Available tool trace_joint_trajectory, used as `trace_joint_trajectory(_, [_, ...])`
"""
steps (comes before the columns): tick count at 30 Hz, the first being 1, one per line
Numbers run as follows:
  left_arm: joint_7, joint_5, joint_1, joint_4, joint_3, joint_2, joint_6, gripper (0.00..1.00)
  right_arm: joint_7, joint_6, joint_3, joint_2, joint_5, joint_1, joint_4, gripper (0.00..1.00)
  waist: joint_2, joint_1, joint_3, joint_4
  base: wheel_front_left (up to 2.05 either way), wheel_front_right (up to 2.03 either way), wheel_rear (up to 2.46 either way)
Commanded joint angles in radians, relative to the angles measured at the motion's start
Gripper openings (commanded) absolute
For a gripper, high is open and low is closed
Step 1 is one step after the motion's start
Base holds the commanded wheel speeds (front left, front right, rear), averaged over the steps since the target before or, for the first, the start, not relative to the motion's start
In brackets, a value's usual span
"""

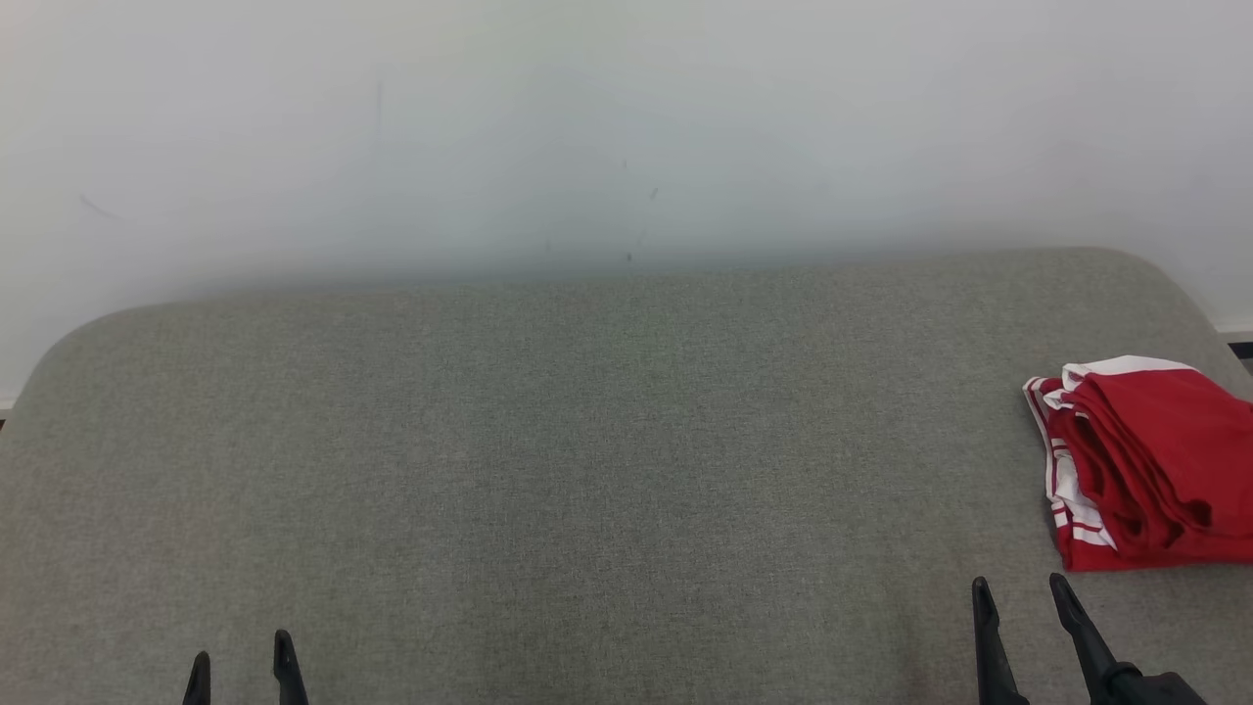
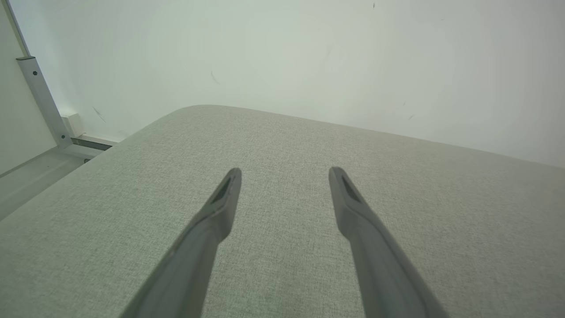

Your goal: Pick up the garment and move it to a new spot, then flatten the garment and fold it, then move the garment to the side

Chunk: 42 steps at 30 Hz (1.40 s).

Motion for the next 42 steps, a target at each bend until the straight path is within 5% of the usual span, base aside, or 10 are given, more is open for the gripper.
trace_joint_trajectory(1, [-0.003, 0.006, 0.013, -0.002, -0.001, 0.000, 0.000, 1.00, -0.004, 0.000, -0.002, 0.002, -0.001, -0.001, -0.004, 1.00, 0.0000, -0.0001, 0.000, 0.000, 0.00, 0.00, 0.00])
trace_joint_trajectory(24, [-0.003, 0.004, 0.018, 0.010, 0.000, 0.000, 0.001, 1.00, -0.004, 0.000, 0.006, 0.004, 0.010, 0.003, -0.002, 1.00, 0.0000, -0.0001, 0.005, 0.003, 0.00, 0.00, 0.00])
trace_joint_trajectory(25, [0.001, -0.001, 0.008, 0.012, -0.002, 0.000, 0.001, 0.00, 0.000, 0.000, 0.006, 0.002, 0.006, 0.002, -0.001, 0.00, 0.0000, 0.0000, 0.005, 0.003, 0.00, 0.00, 0.00])
trace_joint_trajectory(33, [0.012, -0.010, 0.014, 0.078, -0.003, -0.009, 0.001, 0.00, 0.009, 0.000, 0.008, 0.004, 0.012, 0.025, 0.065, 0.00, 0.0000, 0.0000, 0.005, 0.003, 0.00, 0.00, 0.00])
trace_joint_trajectory(42, [0.059, -0.178, -0.018, 0.078, 0.002, -0.007, -0.015, 0.00, 0.055, 0.000, -0.001, 0.004, 0.201, -0.005, 0.066, 0.00, 0.0000, 0.0000, 0.007, 0.007, 0.00, 0.00, 0.00])
